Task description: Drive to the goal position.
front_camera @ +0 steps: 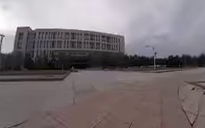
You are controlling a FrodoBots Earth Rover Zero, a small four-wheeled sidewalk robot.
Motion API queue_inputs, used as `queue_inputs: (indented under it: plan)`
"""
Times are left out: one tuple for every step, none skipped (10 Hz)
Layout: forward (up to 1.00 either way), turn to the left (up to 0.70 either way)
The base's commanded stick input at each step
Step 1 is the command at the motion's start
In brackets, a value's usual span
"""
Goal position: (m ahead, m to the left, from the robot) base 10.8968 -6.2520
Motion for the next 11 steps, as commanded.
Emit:
queue_inputs:
  plan:
    - [0.7,0.0]
    - [0.7,0.0]
    - [0.7,0.0]
    - [0.7,0.0]
    - [0.7,0.0]
    - [0.7,0.0]
    - [0.7,0.0]
    - [0.7,0.0]
    - [0.7,0.0]
    - [0.7,0.0]
    - [0.7,0.0]
